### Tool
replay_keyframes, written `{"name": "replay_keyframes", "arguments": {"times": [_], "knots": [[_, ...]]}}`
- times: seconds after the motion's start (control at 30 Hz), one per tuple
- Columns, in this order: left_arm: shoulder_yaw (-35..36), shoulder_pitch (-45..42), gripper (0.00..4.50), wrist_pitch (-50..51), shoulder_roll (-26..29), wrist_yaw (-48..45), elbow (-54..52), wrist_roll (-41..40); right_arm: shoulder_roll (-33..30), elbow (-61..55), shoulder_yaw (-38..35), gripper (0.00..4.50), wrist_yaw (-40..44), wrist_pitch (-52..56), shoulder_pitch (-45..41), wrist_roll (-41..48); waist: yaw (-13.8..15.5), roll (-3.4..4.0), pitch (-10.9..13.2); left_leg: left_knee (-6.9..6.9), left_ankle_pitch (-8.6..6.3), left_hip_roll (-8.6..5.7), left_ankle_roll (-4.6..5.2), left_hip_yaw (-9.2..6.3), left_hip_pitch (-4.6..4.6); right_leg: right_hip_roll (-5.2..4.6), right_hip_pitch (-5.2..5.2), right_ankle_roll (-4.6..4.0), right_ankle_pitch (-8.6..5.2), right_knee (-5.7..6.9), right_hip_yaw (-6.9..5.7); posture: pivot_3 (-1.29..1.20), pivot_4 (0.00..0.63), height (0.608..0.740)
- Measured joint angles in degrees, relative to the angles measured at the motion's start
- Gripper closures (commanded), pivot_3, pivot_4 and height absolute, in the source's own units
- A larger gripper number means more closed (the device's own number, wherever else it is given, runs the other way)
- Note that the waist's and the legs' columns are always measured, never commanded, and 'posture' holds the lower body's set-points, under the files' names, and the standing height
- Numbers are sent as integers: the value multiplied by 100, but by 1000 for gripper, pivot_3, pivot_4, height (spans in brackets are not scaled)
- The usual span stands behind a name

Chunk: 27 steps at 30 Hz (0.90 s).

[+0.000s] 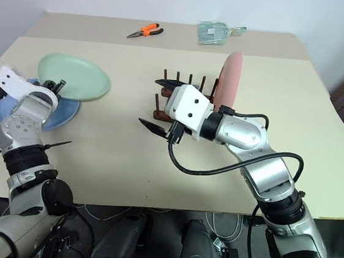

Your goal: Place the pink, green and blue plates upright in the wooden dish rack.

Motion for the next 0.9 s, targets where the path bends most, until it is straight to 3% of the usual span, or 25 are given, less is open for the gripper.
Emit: {"name": "replay_keyframes", "arguments": {"times": [0.13,0.33,0.53,0.63,0.73,0.87,0.9], "knots": [[-418,255,4469,-126,-194,-405,-856,-176,92,150,0,0,0,-186,-16,-329,-1,-2,1,0,1,0,-1,1,0,0,0,-1,1,1,1,0,150,739],[-1647,298,4469,-177,-295,-936,-2267,-194,342,814,193,0,64,-441,-579,-876,-7,-1,1,2,1,0,-2,4,1,1,2,-5,3,1,2,0,150,739],[-2567,271,4469,59,-734,-1029,-2931,-464,504,2047,1008,0,-430,-1803,-1410,-2749,-36,0,2,-1,23,2,-37,6,1,4,-1,-6,4,2,4,0,150,739],[-2675,270,4469,119,-793,-1011,-3074,-662,527,2514,1121,0,-661,-2268,-1466,-3365,-43,0,2,-4,26,2,-43,8,1,5,-3,-7,4,2,6,0,150,739],[-2672,305,4500,177,-792,-939,-3103,-769,618,2933,1124,910,-952,-2524,-1473,-3803,-48,1,2,-5,28,4,-46,8,1,9,-4,-8,5,2,9,0,150,739],[-2672,461,4500,195,-783,-921,-3105,-793,761,3056,1046,2846,-1091,-2608,-1486,-4035,-43,1,2,-5,29,6,-47,8,1,12,-4,-10,6,1,10,0,150,739],[-2668,476,4106,191,-783,-920,-3105,-795,763,3056,1039,3446,-1093,-2624,-1486,-4070,-38,1,2,-5,29,6,-47,8,1,12,-4,-10,6,1,10,0,150,739]]}}
